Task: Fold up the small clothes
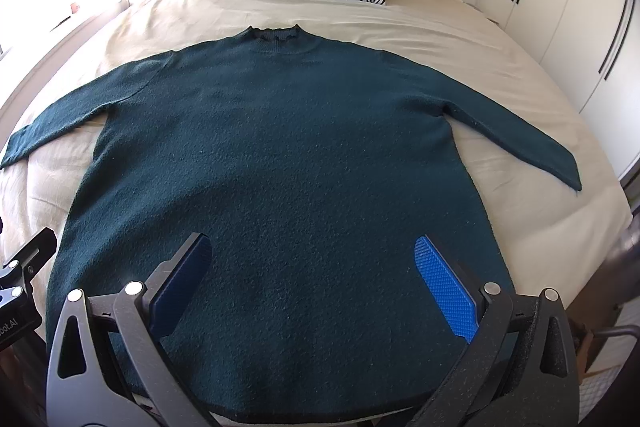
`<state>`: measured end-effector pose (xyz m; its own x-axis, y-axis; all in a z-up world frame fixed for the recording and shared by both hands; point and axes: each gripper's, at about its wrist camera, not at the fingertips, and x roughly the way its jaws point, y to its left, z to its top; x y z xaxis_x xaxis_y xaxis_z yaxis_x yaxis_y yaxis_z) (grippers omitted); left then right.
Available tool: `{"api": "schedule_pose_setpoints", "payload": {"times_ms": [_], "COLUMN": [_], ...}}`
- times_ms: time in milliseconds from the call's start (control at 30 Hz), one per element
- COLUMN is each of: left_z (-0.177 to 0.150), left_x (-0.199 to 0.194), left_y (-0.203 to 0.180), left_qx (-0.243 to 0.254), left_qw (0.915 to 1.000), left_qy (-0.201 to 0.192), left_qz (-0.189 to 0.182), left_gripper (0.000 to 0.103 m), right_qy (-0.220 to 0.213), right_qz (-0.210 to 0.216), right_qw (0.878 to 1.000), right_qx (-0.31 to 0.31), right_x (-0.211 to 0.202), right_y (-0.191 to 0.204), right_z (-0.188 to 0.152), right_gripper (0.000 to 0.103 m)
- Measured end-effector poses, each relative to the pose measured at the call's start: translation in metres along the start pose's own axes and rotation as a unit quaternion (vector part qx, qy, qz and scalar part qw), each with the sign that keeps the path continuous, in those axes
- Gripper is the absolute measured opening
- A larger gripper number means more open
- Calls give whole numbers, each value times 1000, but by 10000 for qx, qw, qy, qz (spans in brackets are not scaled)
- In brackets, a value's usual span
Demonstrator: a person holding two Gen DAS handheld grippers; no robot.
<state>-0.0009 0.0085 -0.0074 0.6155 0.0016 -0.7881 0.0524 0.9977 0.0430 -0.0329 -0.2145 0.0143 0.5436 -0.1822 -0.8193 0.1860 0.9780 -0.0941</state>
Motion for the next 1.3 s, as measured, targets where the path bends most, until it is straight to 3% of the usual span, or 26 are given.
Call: {"api": "schedule_pose_setpoints", "payload": {"times_ms": [1300], "left_z": [-8], "left_x": [4], "left_y": [10], "left_qx": [-26], "left_qw": [10000], "left_qy": [17], "left_qz": [19], "left_gripper": [103], "right_qy": [41], "right_qz": [31], "right_qw": [10000], "right_qx": [1], "right_x": [6], "right_y": [8], "right_z": [-5], "right_gripper": [103]}}
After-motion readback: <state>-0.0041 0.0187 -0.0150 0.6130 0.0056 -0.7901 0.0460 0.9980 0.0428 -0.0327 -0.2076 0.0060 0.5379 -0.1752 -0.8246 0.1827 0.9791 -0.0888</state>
